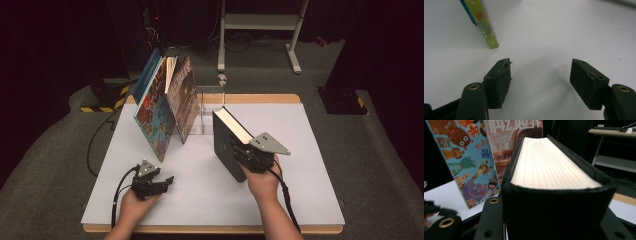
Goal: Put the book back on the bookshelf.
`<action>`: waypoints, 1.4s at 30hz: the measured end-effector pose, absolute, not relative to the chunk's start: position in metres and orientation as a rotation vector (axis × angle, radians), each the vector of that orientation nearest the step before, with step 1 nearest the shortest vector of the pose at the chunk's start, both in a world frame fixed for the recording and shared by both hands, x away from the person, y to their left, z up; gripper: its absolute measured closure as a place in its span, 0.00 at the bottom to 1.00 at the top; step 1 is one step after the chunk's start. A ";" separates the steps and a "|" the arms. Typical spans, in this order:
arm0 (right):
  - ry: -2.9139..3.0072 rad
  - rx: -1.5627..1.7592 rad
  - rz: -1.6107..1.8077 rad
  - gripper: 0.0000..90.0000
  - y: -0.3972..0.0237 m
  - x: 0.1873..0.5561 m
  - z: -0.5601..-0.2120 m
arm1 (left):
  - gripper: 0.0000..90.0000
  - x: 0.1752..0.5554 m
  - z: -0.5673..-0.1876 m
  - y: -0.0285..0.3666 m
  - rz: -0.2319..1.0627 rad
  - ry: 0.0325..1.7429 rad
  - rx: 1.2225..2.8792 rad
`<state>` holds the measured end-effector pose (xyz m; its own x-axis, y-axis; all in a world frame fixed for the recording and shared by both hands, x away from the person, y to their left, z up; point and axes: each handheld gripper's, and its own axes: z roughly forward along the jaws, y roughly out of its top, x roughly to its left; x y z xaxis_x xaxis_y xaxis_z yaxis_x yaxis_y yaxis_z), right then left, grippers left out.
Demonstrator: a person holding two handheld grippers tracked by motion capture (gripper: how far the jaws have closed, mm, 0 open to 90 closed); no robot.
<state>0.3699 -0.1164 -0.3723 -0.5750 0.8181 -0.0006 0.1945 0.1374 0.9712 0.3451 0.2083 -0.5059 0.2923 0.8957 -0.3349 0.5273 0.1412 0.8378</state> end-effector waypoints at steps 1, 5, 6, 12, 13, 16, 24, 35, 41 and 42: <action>1.862 0.971 1.467 0.61 -0.113 0.373 -0.371 | 0.37 0.345 -0.506 0.208 0.445 1.368 1.517; 1.818 0.999 1.465 0.61 -0.093 0.389 -0.364 | 0.37 0.345 -0.506 0.207 0.444 1.369 1.505; 1.799 1.014 1.451 0.61 -0.087 0.395 -0.364 | 0.37 0.345 -0.506 0.208 0.443 1.368 1.504; 1.755 1.088 1.435 0.60 -0.067 0.423 -0.362 | 0.37 0.344 -0.506 0.207 0.432 1.363 1.503; 1.750 1.089 1.424 0.60 -0.064 0.427 -0.362 | 0.37 0.345 -0.506 0.207 0.434 1.362 1.496; 1.735 1.104 1.388 0.60 -0.057 0.439 -0.361 | 0.37 0.344 -0.506 0.209 0.432 1.361 1.505; 1.706 1.120 1.345 0.60 -0.045 0.466 -0.361 | 0.37 0.345 -0.506 0.207 0.429 1.365 1.492; 1.658 1.166 1.302 0.60 -0.028 0.501 -0.365 | 0.37 0.343 -0.506 0.207 0.434 1.348 1.510; 1.640 1.183 1.295 0.60 -0.023 0.514 -0.368 | 0.37 0.343 -0.506 0.207 0.435 1.348 1.511; 1.633 1.193 1.292 0.60 -0.021 0.518 -0.370 | 0.37 0.343 -0.506 0.207 0.434 1.347 1.512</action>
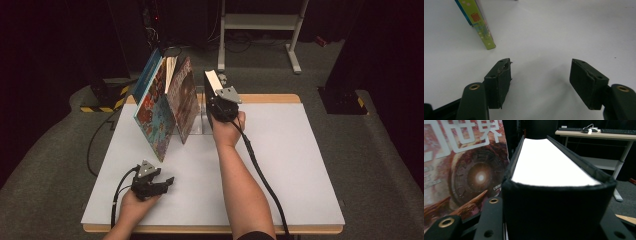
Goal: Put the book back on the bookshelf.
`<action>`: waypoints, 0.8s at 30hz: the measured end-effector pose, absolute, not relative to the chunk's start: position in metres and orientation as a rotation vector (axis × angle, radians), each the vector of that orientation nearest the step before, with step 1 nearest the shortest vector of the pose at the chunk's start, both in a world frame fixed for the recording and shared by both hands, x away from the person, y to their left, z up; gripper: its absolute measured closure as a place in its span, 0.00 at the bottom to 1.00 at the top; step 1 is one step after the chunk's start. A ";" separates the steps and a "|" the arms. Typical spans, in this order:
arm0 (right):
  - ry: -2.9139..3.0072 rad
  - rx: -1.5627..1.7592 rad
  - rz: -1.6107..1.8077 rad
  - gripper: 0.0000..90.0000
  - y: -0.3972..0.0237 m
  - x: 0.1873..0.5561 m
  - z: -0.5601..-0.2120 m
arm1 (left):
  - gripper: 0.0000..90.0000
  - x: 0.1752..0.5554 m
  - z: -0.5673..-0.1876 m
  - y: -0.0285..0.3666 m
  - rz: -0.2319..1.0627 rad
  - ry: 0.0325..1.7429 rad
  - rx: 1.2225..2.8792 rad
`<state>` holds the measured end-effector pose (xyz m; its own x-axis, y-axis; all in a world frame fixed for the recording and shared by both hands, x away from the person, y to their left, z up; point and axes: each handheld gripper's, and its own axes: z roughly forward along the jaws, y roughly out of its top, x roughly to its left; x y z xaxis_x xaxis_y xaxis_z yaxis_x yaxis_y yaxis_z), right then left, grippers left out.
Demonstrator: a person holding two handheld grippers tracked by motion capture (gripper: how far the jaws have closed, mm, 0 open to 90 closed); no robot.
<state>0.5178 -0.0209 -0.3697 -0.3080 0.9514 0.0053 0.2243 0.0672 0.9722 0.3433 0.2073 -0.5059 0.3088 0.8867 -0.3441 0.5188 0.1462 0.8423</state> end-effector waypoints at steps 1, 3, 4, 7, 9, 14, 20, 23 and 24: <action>1.629 1.198 1.288 0.60 -0.020 0.520 -0.371 | 0.37 0.343 -0.506 0.207 0.430 1.348 1.511; 1.618 1.206 1.280 0.60 -0.017 0.523 -0.373 | 0.37 0.343 -0.506 0.207 0.429 1.347 1.513; 1.615 1.207 1.277 0.60 -0.016 0.525 -0.374 | 0.37 0.343 -0.506 0.207 0.429 1.348 1.510; 1.605 1.211 1.268 0.60 -0.013 0.528 -0.376 | 0.37 0.343 -0.506 0.207 0.433 1.347 1.511; 1.595 1.216 1.252 0.60 -0.009 0.532 -0.380 | 0.37 0.343 -0.506 0.207 0.433 1.347 1.512; 1.593 1.210 1.248 0.60 -0.003 0.537 -0.381 | 0.37 0.343 -0.506 0.207 0.432 1.348 1.512; 1.574 1.199 1.235 0.60 0.002 0.541 -0.387 | 0.37 0.343 -0.506 0.207 0.429 1.346 1.509; 1.572 1.199 1.239 0.59 0.002 0.539 -0.389 | 0.37 0.343 -0.506 0.208 0.429 1.346 1.512; 1.568 1.206 1.242 0.59 0.001 0.538 -0.390 | 0.37 0.343 -0.506 0.208 0.429 1.346 1.512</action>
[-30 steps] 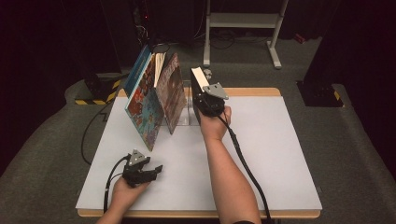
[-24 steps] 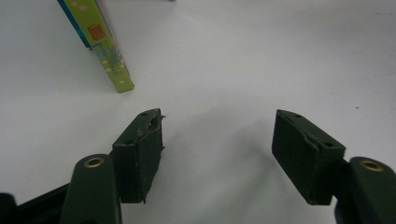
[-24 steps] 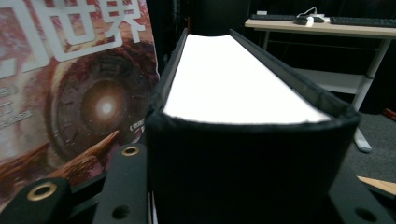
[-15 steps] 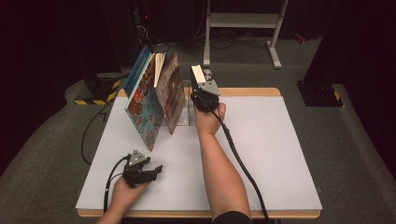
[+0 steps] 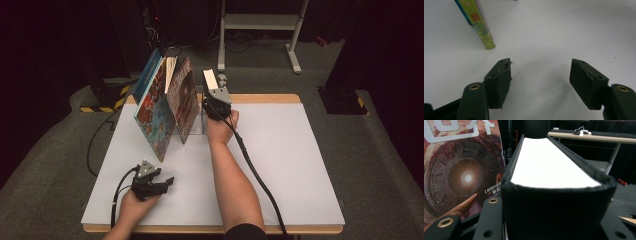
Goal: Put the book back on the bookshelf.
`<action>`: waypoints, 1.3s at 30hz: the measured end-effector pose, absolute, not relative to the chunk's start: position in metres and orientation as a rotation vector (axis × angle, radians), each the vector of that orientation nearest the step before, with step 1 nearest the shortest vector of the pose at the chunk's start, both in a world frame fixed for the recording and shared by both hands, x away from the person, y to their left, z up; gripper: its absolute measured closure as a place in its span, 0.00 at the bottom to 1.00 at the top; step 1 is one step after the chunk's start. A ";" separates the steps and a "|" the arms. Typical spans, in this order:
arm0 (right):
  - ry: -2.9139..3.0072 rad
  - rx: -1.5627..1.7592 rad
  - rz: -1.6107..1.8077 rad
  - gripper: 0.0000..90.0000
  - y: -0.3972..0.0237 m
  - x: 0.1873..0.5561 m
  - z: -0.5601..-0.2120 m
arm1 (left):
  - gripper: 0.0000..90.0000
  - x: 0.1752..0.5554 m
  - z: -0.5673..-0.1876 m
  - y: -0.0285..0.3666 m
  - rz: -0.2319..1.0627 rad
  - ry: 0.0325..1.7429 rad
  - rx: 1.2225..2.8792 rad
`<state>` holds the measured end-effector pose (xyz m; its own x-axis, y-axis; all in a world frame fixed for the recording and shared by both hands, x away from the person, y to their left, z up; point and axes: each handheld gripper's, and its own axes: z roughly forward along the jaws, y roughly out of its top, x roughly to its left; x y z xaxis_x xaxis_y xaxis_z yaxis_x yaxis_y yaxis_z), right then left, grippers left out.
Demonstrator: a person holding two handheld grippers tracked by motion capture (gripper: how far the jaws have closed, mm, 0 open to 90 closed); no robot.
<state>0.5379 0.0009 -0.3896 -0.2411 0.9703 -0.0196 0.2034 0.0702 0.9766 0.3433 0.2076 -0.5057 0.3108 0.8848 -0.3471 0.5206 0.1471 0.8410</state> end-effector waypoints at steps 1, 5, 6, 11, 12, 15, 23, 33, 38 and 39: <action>1.565 1.211 1.244 0.59 0.000 0.537 -0.390 | 0.37 0.343 -0.506 0.208 0.429 1.346 1.512; 1.568 1.210 1.252 0.58 -0.003 0.533 -0.393 | 0.37 0.343 -0.506 0.207 0.435 1.346 1.517; 1.564 1.216 1.259 0.58 -0.005 0.533 -0.393 | 0.37 0.343 -0.506 0.207 0.436 1.346 1.514; 1.593 1.234 1.274 0.55 -0.007 0.533 -0.391 | 0.37 0.343 -0.506 0.208 0.436 1.351 1.513; 1.603 1.236 1.284 0.54 -0.008 0.533 -0.390 | 0.37 0.343 -0.506 0.208 0.436 1.352 1.513; 1.633 1.247 1.299 0.52 -0.013 0.532 -0.391 | 0.37 0.343 -0.506 0.208 0.435 1.352 1.514; 1.710 1.210 1.309 0.53 -0.025 0.521 -0.393 | 0.37 0.343 -0.506 0.207 0.427 1.352 1.516; 1.566 1.280 1.197 0.59 -0.008 0.512 -0.395 | 0.37 0.343 -0.506 0.208 0.426 1.350 1.519; 1.510 1.321 1.169 0.59 -0.003 0.511 -0.396 | 0.38 0.343 -0.506 0.208 0.423 1.351 1.519; 1.505 1.323 1.169 0.59 -0.003 0.511 -0.396 | 0.38 0.343 -0.506 0.207 0.423 1.354 1.517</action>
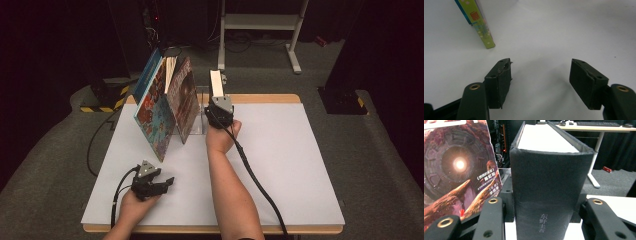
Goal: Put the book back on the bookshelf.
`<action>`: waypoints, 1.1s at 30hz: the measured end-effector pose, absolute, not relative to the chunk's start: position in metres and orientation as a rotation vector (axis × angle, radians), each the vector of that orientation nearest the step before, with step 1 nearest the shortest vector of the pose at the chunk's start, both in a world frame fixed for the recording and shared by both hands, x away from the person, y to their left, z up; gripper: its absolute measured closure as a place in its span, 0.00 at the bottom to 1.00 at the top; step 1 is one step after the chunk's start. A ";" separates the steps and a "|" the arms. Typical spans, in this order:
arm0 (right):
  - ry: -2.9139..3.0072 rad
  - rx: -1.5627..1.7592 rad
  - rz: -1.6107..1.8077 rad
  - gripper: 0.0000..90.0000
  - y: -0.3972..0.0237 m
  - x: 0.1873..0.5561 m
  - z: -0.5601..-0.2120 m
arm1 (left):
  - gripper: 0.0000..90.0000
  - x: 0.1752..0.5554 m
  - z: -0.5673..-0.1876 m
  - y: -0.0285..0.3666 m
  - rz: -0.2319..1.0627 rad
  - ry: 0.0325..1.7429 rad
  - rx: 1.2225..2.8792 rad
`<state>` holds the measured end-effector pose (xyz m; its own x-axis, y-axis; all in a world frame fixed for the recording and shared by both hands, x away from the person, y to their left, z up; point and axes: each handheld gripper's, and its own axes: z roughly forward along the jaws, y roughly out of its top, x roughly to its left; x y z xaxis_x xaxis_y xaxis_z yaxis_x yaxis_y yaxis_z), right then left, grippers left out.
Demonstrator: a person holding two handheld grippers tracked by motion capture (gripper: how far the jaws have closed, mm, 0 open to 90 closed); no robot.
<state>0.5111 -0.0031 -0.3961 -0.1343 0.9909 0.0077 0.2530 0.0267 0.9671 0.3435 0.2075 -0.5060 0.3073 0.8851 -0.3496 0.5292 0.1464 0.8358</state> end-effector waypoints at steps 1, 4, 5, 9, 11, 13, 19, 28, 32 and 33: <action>1.499 1.322 1.168 0.59 -0.003 0.511 -0.396 | 0.38 0.343 -0.506 0.207 0.423 1.354 1.518; 1.494 1.325 1.167 0.59 -0.001 0.511 -0.397 | 0.38 0.343 -0.506 0.208 0.427 1.351 1.524; 1.506 1.322 1.176 0.58 -0.002 0.511 -0.396 | 0.38 0.343 -0.506 0.208 0.426 1.351 1.524; 1.572 1.310 1.210 0.54 -0.007 0.511 -0.395 | 0.38 0.343 -0.506 0.208 0.427 1.351 1.524; 1.610 1.304 1.245 0.52 -0.013 0.508 -0.395 | 0.38 0.343 -0.506 0.208 0.427 1.351 1.523; 1.623 1.303 1.254 0.52 -0.015 0.507 -0.395 | 0.38 0.343 -0.506 0.208 0.429 1.350 1.526; 1.686 1.286 1.328 0.53 -0.031 0.496 -0.399 | 0.38 0.343 -0.506 0.207 0.431 1.349 1.524; 1.684 1.248 1.297 0.58 -0.031 0.491 -0.399 | 0.38 0.343 -0.506 0.207 0.432 1.349 1.523; 1.633 1.258 1.262 0.59 -0.025 0.489 -0.400 | 0.38 0.343 -0.506 0.207 0.432 1.348 1.524; 1.623 1.262 1.259 0.59 -0.024 0.488 -0.401 | 0.38 0.343 -0.506 0.207 0.432 1.348 1.525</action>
<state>0.4883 -0.0238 -0.4005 -0.2666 0.9634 0.0275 0.2661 0.0461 0.9628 0.3431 0.2068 -0.5063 0.3114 0.8878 -0.3388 0.5256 0.1361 0.8398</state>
